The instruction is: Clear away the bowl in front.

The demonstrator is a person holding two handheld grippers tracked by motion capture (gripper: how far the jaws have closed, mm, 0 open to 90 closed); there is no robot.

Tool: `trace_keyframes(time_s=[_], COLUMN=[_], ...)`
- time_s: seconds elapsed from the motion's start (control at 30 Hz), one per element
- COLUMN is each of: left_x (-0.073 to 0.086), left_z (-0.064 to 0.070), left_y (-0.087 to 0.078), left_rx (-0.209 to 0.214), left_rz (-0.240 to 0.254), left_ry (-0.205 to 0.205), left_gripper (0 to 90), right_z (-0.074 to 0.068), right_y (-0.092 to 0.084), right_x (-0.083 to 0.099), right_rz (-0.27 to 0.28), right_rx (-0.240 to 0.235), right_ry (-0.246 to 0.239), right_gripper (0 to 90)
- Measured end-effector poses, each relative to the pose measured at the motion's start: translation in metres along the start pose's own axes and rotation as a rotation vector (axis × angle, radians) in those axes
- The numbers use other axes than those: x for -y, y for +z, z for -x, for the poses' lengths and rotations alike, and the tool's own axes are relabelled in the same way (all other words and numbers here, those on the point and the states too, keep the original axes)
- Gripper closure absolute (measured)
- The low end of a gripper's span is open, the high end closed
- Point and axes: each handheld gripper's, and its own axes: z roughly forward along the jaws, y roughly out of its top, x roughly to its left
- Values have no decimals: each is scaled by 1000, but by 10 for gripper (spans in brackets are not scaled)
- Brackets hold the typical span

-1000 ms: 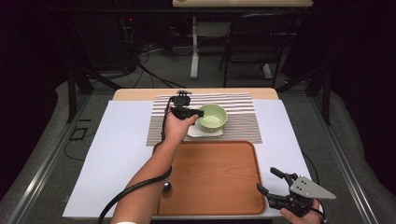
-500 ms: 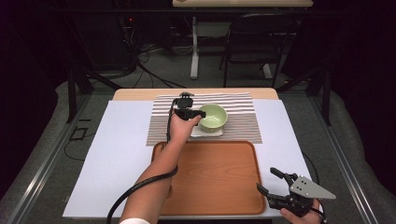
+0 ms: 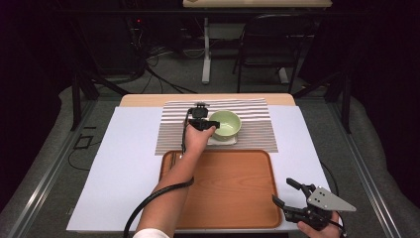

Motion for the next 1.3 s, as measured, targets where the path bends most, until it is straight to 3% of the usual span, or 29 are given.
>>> trace_keyframes(time_s=[0.2,0.37,0.43,0.63,0.97,1.3], left_x=[2,3,3,5,5,4], left_z=[2,1,0,-4,0,2], left_y=[6,9,11,15,17,17], left_rx=[-23,-30,-46,-35,-32,-42], left_rz=[-9,-35,-36,-20,-6,7], left_ry=[42,48,52,32,58,40], left_gripper=[446,428,421,424,593,697], right_z=[0,0,0,0,0,0], right_y=[0,0,1,1,0,0], right_x=[0,0,0,0,0,0], right_rz=[-1,-3,-4,-4,-5,-5], right_rx=[0,-2,-2,-2,-4,-7], right_ry=[0,3,4,4,4,3], right_gripper=[263,263,263,263,263,263])
